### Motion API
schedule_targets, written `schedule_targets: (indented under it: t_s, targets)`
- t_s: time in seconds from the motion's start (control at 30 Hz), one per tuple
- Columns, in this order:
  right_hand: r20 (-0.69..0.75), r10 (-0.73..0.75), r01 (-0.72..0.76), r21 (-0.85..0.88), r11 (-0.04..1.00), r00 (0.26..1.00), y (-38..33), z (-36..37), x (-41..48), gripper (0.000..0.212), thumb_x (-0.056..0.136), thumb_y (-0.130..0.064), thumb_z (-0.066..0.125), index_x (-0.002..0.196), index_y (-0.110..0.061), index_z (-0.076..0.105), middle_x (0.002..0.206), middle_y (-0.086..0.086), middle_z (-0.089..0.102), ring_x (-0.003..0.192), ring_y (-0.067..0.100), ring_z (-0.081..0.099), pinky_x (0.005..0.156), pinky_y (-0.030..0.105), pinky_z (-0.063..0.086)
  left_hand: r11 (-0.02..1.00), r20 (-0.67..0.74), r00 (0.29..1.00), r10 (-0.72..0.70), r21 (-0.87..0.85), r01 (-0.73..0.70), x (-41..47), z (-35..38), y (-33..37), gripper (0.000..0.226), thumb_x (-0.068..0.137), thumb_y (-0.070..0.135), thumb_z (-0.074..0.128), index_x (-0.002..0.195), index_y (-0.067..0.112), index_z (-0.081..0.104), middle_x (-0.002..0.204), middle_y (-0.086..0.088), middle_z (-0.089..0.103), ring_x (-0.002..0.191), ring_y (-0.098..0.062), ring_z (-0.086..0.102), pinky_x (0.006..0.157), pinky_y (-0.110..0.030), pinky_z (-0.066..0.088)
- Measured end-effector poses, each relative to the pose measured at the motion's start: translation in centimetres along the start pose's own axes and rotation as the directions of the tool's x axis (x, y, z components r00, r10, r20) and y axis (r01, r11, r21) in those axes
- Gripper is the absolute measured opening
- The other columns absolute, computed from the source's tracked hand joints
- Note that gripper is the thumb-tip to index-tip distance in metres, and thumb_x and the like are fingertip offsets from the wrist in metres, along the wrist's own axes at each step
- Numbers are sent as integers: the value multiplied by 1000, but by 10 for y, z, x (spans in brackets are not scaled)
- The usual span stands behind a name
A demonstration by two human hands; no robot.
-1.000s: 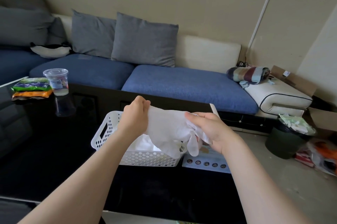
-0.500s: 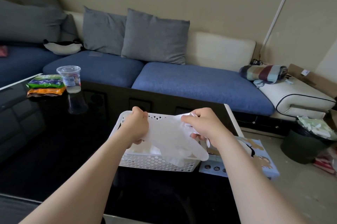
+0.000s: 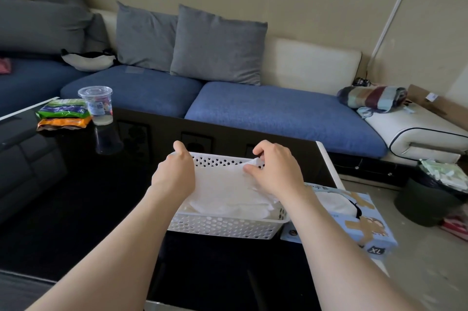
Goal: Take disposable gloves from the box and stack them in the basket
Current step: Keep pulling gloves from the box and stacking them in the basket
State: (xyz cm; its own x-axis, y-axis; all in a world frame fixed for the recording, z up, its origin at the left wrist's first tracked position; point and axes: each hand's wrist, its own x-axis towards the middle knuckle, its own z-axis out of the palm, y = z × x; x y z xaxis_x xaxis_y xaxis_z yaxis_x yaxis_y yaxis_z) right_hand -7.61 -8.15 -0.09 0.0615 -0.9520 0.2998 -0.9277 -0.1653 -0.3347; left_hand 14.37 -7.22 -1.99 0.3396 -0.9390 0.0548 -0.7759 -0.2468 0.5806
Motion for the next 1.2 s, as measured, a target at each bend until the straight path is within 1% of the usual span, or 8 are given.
schedule_targets:
  t_s: [0.13, 0.2, 0.33, 0.53, 0.77, 0.93, 1.1, 1.2]
  targets:
    - [44, -136, 136, 4, 991, 990, -3, -9, -3, 39, 99, -38, 73, 135, -28, 64, 132, -2, 55, 125, 21, 51, 102, 40, 49, 956, -13, 991, 129, 266, -121, -3, -4, 2, 29, 101, 5, 58, 119, 9, 36, 85, -6, 57, 66, -21, 56, 47, -30, 36]
    - [122, -185, 182, 37, 983, 975, -10, -18, -6, 41, 100, -44, 70, 137, -30, 64, 135, -4, 51, 131, 19, 43, 107, 41, 46, 894, -33, 976, 213, 410, -181, -7, -7, 9, 32, 99, 12, 65, 122, 12, 42, 104, -6, 59, 89, -23, 56, 61, -31, 40]
    - [441, -149, 164, 6, 987, 885, -22, -27, -17, 91, 82, -73, 74, 158, -33, 44, 153, -8, 37, 145, 18, 25, 110, 46, 42, 757, 86, 888, 451, 490, -432, -11, -5, 19, 34, 97, 12, 60, 128, 27, 54, 128, -3, 48, 115, -28, 40, 88, -37, 39]
    - [659, -76, 193, -107, 975, 748, -10, -14, -19, 107, 85, -72, 73, 168, -27, 23, 172, -5, 25, 157, 24, 24, 123, 51, 34, 865, 572, 807, 150, 319, -387, -17, 0, 15, 44, 109, 48, 44, 152, 45, 34, 169, -10, 10, 156, -48, 5, 116, -61, 35]
    - [706, -30, 241, -201, 949, 707, -13, 3, -14, 83, 98, -38, 74, 164, -20, 29, 167, 0, 31, 146, 28, 40, 117, 46, 42, 864, 606, 790, 96, 344, -369, -20, -2, 16, 60, 103, 55, 52, 154, 54, 21, 167, -9, 10, 152, -48, 16, 112, -59, 36]
    - [676, -47, 201, -151, 968, 736, -10, 1, -16, 79, 92, -60, 72, 154, -20, 43, 152, 3, 51, 143, 29, 41, 111, 49, 47, 847, 572, 815, 89, 388, -365, -19, -2, 20, 47, 103, 52, 51, 146, 43, 36, 164, -10, 19, 148, -47, 23, 116, -59, 33]
    - [541, -88, 167, -99, 981, 837, -12, -27, -26, 80, 89, -73, 67, 149, -23, 52, 144, 3, 53, 141, 31, 30, 91, 41, 42, 817, 332, 890, 313, 384, -430, -27, 2, 38, 22, 106, 32, 40, 124, 21, 48, 126, -8, 44, 110, -31, 43, 92, -44, 36]
    - [390, -21, 6, 40, 999, 921, -6, -47, -30, 50, 103, -53, 61, 144, -25, 63, 143, 5, 60, 138, 26, 49, 100, 43, 52, 841, 287, 854, 434, 211, -498, -32, 6, 48, 14, 105, 26, 43, 117, 23, 51, 115, -3, 50, 105, -25, 51, 91, -42, 48]
